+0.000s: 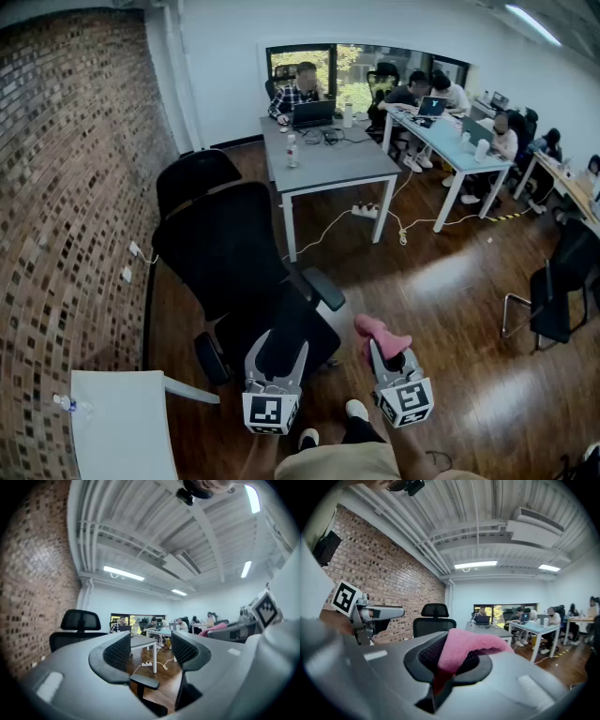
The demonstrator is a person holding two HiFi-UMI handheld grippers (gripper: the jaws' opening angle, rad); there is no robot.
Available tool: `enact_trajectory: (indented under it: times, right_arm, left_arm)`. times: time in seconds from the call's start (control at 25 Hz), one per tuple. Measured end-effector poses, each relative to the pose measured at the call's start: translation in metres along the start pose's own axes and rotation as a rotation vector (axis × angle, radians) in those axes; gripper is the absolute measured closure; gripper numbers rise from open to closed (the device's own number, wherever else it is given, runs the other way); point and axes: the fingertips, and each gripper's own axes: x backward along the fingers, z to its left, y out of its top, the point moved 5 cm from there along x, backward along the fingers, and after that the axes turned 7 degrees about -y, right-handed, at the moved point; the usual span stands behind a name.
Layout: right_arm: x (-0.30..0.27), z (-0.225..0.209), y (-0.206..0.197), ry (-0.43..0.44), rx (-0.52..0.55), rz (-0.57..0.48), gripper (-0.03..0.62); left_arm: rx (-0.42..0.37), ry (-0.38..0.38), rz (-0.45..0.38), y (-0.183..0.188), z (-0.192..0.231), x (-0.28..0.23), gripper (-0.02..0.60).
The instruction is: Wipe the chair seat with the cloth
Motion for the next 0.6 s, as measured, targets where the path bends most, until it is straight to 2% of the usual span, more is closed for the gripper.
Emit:
enact_trajectory:
  times: [0.12, 0.28, 0.44, 0.6]
  right_arm:
    - [0.068, -0.01, -0.021, -0.16, -0.101, 0.006, 0.577]
    - [0.138, -0.049, -0.027, -0.352, -0.146, 0.007, 0.577]
    - [0.2, -0.092, -0.022, -0.459, -0.134, -0.021, 0.577]
    - [0.271, -0.14, -0.022, -0.537, -0.14, -0.039, 0.577]
  left_arm:
    - [-0.037, -0.167, 0.017, 0.002, -0.047, -0.004, 0.328]
    - [0.028, -0.334, 0.012, 0.0, -0.109, -0.03, 0.328]
    - [0.078, -0.426, 0.0, 0.009, -0.178, -0.054, 0.328]
    - [0.121, -0.525, -0.021, 0.02, -0.267, -0.081, 0.328]
